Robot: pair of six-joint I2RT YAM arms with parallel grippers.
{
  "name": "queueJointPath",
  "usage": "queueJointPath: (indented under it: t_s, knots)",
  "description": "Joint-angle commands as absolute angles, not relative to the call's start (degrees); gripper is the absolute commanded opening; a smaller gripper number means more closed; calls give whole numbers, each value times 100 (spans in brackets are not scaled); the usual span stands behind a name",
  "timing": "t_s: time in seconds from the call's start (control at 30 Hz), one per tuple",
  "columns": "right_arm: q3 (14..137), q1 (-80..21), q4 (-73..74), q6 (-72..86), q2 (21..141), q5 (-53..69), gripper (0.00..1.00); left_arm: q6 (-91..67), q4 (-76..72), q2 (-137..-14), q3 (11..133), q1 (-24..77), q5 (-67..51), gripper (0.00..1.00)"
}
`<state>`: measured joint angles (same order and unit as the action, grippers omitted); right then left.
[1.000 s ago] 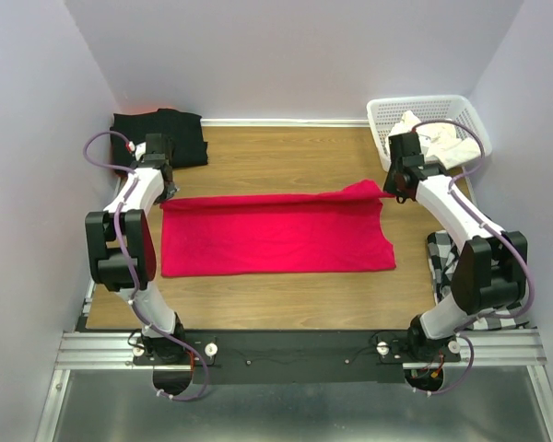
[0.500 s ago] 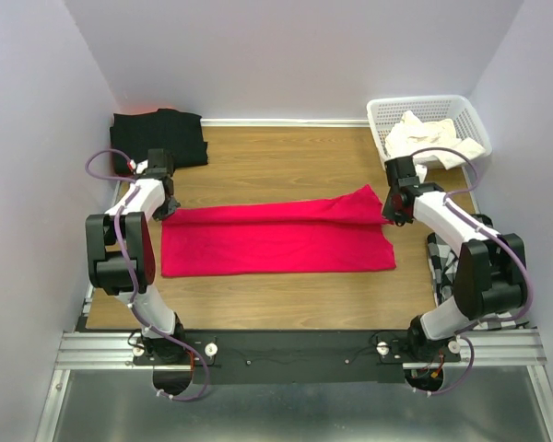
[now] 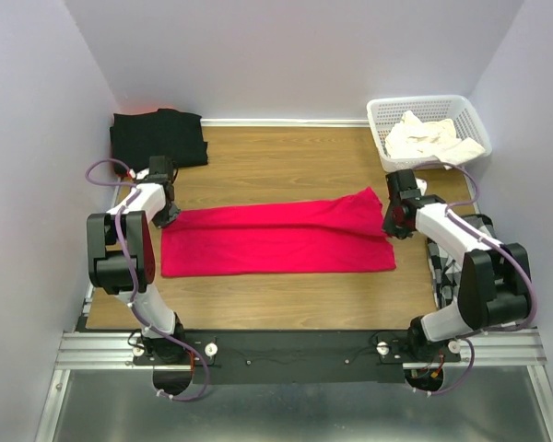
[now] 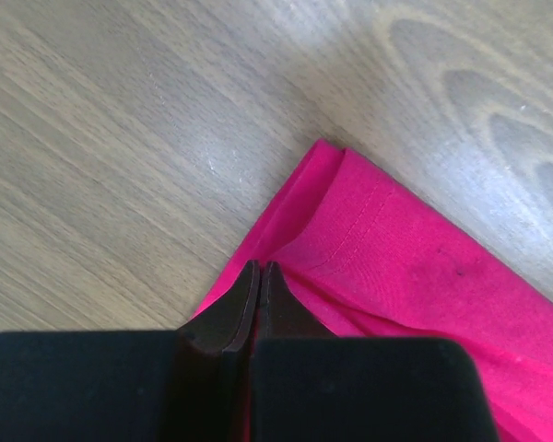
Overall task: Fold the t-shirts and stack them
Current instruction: Fold the other side of the tshirt into a rectangle
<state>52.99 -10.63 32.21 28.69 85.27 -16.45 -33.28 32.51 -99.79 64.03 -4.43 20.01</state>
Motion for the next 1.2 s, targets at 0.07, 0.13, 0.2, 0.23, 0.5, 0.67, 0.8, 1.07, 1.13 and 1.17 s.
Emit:
queueJointPath:
  t_s: [0.07, 0.13, 0.2, 0.23, 0.5, 0.67, 0.8, 1.07, 1.13, 1.17]
  knots:
    - [4764, -1011, 3357, 3041, 7912, -1073, 35, -3621, 3243, -9967, 6126, -510, 1899, 20]
    - [4676, -1019, 3419, 3129, 7770, -985, 45, -3630, 3252, -9906, 6021, -510, 1741, 27]
    - [4562, -1011, 3498, 3181, 7603, -975, 51, -3656, 3217, -9818, 5968, -510, 1758, 31]
    - [4535, -1019, 3533, 3190, 7550, -976, 51, -3665, 3217, -9791, 5959, -510, 1775, 33]
    - [4921, -1020, 3533, 3269, 7506, -932, 51, -3709, 3260, -9282, 6126, -510, 2056, 34]
    - [5273, -1020, 3490, 3305, 7822, -967, 51, -3840, 3357, -8615, 6091, -501, 2250, 34]
    - [5519, -1028, 3375, 3322, 8120, -941, 51, -3990, 3401, -8078, 5994, -501, 2381, 34]
    - [5923, -1142, 2936, 3349, 8780, -352, 51, -3464, 2594, -8242, 5695, -501, 1223, 33]
    - [6152, -1247, 2892, 3349, 8991, -264, 50, -3349, 2540, -8498, 5774, -501, 933, 33]
    - [6248, -1387, 2848, 3323, 9070, -229, 50, -3296, 2436, -8751, 5809, -501, 792, 33]
